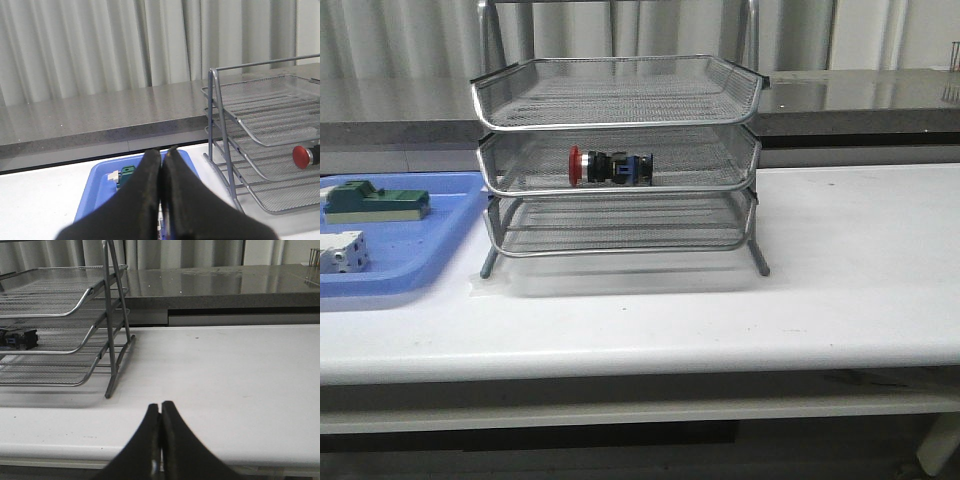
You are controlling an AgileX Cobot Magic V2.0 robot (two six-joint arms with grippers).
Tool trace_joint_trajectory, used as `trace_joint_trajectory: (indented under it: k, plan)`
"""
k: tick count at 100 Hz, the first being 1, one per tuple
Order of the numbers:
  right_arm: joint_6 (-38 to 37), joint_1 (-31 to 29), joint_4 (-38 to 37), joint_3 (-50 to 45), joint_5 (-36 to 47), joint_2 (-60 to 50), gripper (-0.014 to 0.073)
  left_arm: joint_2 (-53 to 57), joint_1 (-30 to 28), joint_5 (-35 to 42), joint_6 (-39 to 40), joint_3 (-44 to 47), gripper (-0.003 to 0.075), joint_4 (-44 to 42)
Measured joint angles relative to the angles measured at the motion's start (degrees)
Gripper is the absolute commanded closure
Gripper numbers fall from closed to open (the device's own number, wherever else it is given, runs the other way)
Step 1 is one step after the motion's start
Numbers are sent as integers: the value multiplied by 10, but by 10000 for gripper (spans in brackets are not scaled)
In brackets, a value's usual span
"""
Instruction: Place button on rack with both arms
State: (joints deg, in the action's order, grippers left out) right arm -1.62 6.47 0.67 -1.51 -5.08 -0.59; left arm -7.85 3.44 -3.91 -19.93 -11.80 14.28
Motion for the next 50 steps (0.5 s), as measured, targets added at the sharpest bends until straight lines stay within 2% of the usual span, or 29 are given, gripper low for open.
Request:
trace_joint_trajectory:
  k: [23,35,50]
  plan:
    - [-1,0,0,0,0,0,650,0,0,0,0,0,741,0]
    - [-1,0,0,0,0,0,650,0,0,-1,2,0,741,-34]
    - [-1,0,0,0,0,0,650,0,0,-9,81,11,741,-116]
